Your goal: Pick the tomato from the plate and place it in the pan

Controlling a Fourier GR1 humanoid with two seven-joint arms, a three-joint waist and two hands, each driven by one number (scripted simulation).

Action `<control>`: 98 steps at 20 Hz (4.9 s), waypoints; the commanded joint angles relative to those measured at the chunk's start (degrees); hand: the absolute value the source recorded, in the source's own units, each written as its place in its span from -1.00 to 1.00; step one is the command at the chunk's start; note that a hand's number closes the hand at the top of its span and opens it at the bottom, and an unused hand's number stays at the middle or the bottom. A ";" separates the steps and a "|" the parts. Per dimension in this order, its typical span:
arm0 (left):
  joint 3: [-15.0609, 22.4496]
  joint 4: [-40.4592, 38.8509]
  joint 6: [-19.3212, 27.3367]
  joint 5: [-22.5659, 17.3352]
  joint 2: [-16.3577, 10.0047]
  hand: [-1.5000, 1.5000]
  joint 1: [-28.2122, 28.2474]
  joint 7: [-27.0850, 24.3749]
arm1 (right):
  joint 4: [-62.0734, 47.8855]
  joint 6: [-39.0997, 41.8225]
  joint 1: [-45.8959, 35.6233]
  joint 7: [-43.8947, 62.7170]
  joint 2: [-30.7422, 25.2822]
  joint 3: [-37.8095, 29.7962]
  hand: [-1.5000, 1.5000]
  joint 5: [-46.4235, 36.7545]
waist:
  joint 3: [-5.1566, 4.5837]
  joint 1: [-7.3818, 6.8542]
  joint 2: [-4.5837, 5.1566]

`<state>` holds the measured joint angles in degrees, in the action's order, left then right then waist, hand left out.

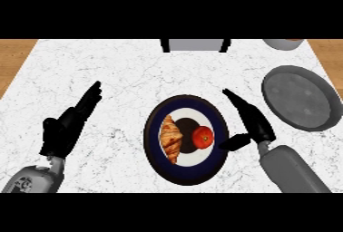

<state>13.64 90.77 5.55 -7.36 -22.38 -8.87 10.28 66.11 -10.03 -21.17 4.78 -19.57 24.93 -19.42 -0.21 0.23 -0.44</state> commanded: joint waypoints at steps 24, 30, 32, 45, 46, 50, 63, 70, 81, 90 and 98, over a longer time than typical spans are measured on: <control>-2.38 4.84 -2.65 8.22 7.32 0.00 5.04 0.83 | 21.03 29.46 0.78 43.07 10.49 6.64 -1.00 -13.37 | 0.21 -0.36 0.35; -8.66 3.41 -8.51 6.53 6.41 0.00 2.05 2.52 | 12.12 26.97 0.59 35.02 14.67 3.26 -1.00 -19.77 | 0.21 -0.38 0.43; -8.22 2.53 -9.37 6.50 6.96 0.00 3.94 0.01 | 5.78 24.18 0.13 31.01 14.99 3.01 -1.00 -21.48 | 0.21 -0.52 0.47; -11.01 0.94 -10.93 9.62 9.30 0.00 0.58 1.47 | -0.71 28.41 -2.78 23.82 19.40 1.26 1.00 -26.00 | 0.21 -0.45 0.47; -9.64 2.75 -10.51 9.99 10.35 0.00 0.19 3.61 | 4.19 31.88 -0.62 24.83 17.95 1.74 1.00 -25.31 | 0.21 -0.30 0.41; -11.95 -1.11 -12.23 9.50 9.96 0.00 0.82 -0.43 | 2.11 25.97 2.48 18.36 16.85 1.57 1.00 -27.46 | 0.21 -0.29 0.44; -14.57 1.05 -13.50 9.11 8.88 0.00 1.75 1.23 | 33.16 17.17 16.80 37.86 14.67 7.38 1.00 -42.76 | 0.15 1.21 -0.03; -12.09 1.27 -11.05 11.83 11.76 0.00 2.68 0.31 | 48.60 11.42 16.53 41.44 11.06 11.14 1.00 -57.08 | 0.17 0.90 0.02; -11.62 6.38 -12.49 11.46 12.33 0.00 1.04 6.12 | 55.20 5.94 21.66 36.39 7.82 -5.00 1.00 -48.93 | 0.25 -0.14 0.39; -10.47 6.45 -12.13 12.75 13.95 0.00 1.61 6.07 | 34.45 -3.19 11.44 20.90 4.28 -24.18 1.00 -32.01 | 0.26 -0.74 0.48; -14.06 -2.28 -15.26 11.37 11.77 0.00 0.83 -2.53 | 6.01 -14.31 3.34 3.44 -1.47 -35.10 1.00 -26.67 | 0.28 -1.12 0.87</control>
<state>0.05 90.81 -8.78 4.13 -10.43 -8.84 11.45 84.85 -20.35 -13.67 16.41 -18.19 -4.78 -49.96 0.05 -0.57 0.24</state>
